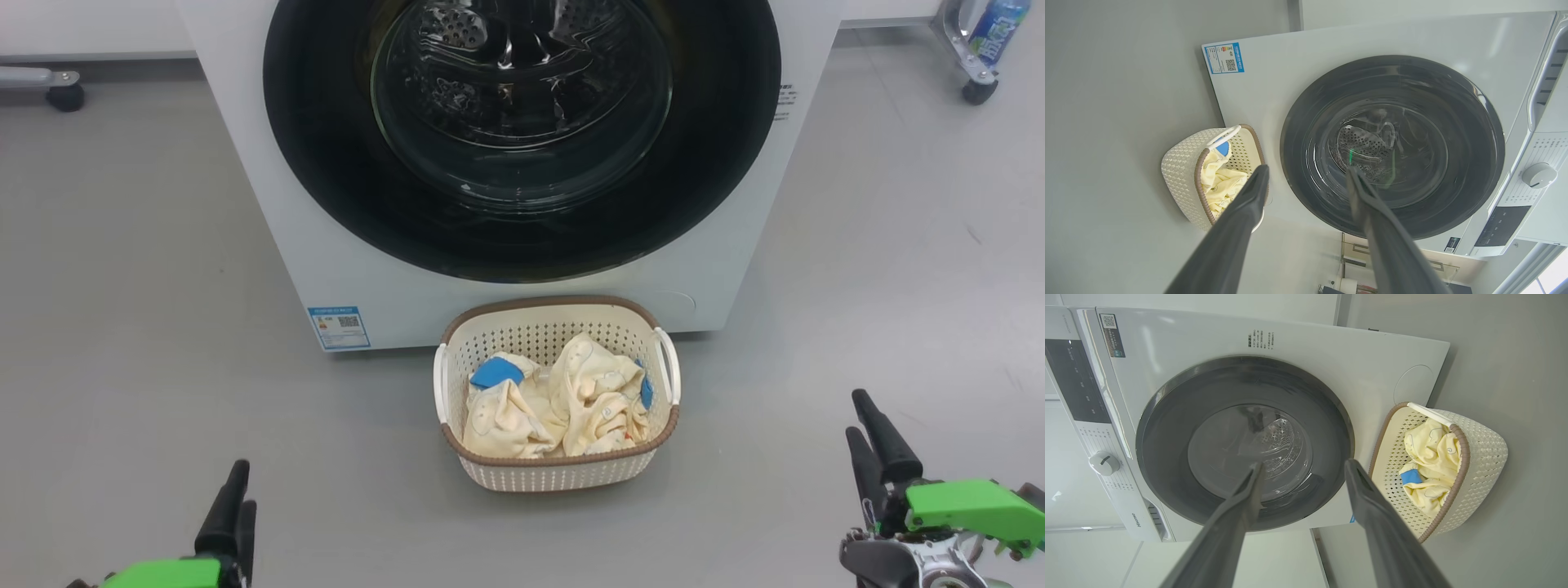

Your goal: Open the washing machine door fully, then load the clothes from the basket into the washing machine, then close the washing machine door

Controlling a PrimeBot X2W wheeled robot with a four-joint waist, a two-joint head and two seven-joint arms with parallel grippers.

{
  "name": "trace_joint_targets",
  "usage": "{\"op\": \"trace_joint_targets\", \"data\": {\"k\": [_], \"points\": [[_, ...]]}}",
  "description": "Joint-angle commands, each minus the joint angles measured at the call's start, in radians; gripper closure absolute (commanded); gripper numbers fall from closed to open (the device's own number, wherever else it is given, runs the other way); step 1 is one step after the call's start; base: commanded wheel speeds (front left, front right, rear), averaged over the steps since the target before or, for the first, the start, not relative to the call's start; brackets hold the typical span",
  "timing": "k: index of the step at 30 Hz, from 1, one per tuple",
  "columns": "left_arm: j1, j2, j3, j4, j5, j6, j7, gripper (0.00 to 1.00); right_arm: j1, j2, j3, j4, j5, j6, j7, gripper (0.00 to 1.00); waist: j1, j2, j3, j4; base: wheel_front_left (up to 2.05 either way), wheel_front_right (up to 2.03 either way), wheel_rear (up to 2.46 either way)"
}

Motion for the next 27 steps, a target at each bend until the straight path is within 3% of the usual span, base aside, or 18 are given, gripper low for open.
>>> {"op": "trace_joint_targets", "data": {"k": [1, 17, 27], "points": [[-0.053, 0.027, 0.001, -0.045, 0.025, 0.000, -0.013, 0.00, -0.057, -0.030, 0.012, -0.042, -0.021, -0.001, -0.014, 0.00, 0.0000, 0.0000, -0.001, 0.000, 0.00, 0.00, 0.00], [-0.062, 0.054, -0.028, -0.074, 0.166, 0.000, -0.061, 0.00, -0.082, -0.055, 0.050, -0.060, -0.154, -0.001, -0.060, 0.00, 0.0000, 0.0000, -0.003, -0.001, 0.00, 0.00, 0.00], [-0.070, 0.076, -0.041, -0.087, 0.311, -0.001, -0.093, 0.00, -0.099, -0.068, 0.076, -0.068, -0.289, -0.001, -0.092, 0.00, 0.0000, 0.0000, -0.004, -0.002, 0.00, 0.00, 0.00]]}}
